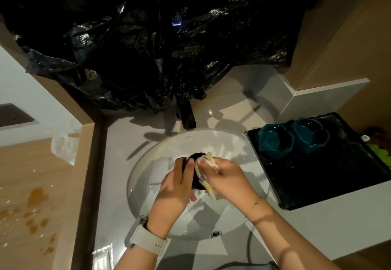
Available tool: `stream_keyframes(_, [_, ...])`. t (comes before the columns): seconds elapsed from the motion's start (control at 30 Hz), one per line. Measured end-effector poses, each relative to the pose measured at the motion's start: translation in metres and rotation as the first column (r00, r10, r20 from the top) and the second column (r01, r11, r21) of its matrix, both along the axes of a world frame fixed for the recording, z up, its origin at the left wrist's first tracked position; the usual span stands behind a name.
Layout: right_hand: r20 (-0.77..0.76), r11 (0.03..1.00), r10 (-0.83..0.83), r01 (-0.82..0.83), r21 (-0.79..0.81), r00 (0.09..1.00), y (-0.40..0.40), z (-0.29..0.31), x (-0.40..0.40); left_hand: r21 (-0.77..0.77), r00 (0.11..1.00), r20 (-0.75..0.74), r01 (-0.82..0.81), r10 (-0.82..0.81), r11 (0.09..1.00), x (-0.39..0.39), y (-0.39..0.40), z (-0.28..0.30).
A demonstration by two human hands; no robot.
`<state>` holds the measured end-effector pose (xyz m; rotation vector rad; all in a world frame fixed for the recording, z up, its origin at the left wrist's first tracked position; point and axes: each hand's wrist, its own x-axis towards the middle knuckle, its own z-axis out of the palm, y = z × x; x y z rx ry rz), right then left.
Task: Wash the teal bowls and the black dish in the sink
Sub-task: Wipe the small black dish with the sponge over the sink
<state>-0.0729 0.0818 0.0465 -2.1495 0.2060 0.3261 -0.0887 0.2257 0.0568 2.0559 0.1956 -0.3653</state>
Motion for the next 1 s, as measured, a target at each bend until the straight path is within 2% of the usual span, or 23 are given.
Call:
stream_keyframes(0.07, [-0.068, 0.993, -0.004, 0.012, 0.119, 0.998, -0.001, -0.001, -0.005, -0.028, 0.997, 0.051, -0.056, 0.058, 0.998, -0.001, -0.001, -0.002])
stream_keyframes(0.1, [-0.076, 0.993, 0.013, -0.004, 0.121, 0.997, -0.001, -0.002, -0.006, -0.039, 0.995, 0.062, -0.071, 0.073, 0.997, -0.002, -0.001, -0.002])
stream_keyframes(0.17, [-0.046, 0.999, 0.046, -0.045, 0.027, 0.998, -0.003, -0.006, -0.005, -0.027, 0.996, 0.065, -0.053, 0.055, 0.998, -0.003, -0.002, -0.003])
stream_keyframes(0.3, [0.105, 0.950, 0.083, -0.047, -0.308, 0.991, -0.001, -0.010, 0.005, -0.005, 0.997, 0.074, -0.007, 0.008, 1.000, -0.011, -0.004, -0.006])
stream_keyframes(0.37, [0.162, 0.926, 0.103, -0.035, -0.375, 0.981, 0.003, -0.009, 0.008, -0.032, 0.996, 0.084, -0.016, 0.019, 0.999, -0.015, -0.005, -0.005])
stream_keyframes(0.47, [0.141, 0.960, 0.088, -0.046, -0.275, 0.986, 0.007, -0.009, 0.007, -0.038, 0.998, 0.057, -0.008, 0.011, 0.999, -0.020, -0.008, -0.010])
stream_keyframes(0.57, [0.134, 0.951, 0.182, -0.140, -0.277, 0.974, 0.004, -0.011, 0.003, -0.108, 0.995, -0.093, -0.052, 0.042, 0.993, -0.020, -0.002, -0.008])
stream_keyframes(0.67, [0.111, 0.923, 0.318, -0.281, -0.261, 0.942, -0.004, -0.008, 0.004, -0.079, 0.980, -0.174, 0.088, -0.100, 0.993, -0.013, 0.012, -0.001])
stream_keyframes(0.73, [0.124, 0.904, 0.370, -0.326, -0.277, 0.921, -0.003, -0.006, 0.005, -0.130, 0.983, -0.147, 0.091, -0.110, 0.987, -0.007, 0.016, 0.001])
stream_keyframes(0.8, [0.194, 0.917, 0.314, -0.244, -0.317, 0.929, 0.003, -0.007, 0.005, -0.199, 0.998, -0.050, 0.018, -0.028, 0.980, -0.004, 0.011, -0.001])
stream_keyframes(0.87, [0.236, 0.962, 0.157, -0.094, -0.256, 0.959, 0.012, -0.009, 0.003, -0.194, 0.996, 0.014, -0.087, 0.091, 0.977, -0.001, 0.003, -0.002])
stream_keyframes(1.0, [0.049, 0.997, -0.068, 0.070, -0.041, 0.996, 0.020, -0.017, 0.001, -0.067, 0.958, 0.086, -0.267, 0.272, 0.961, 0.000, -0.010, -0.012])
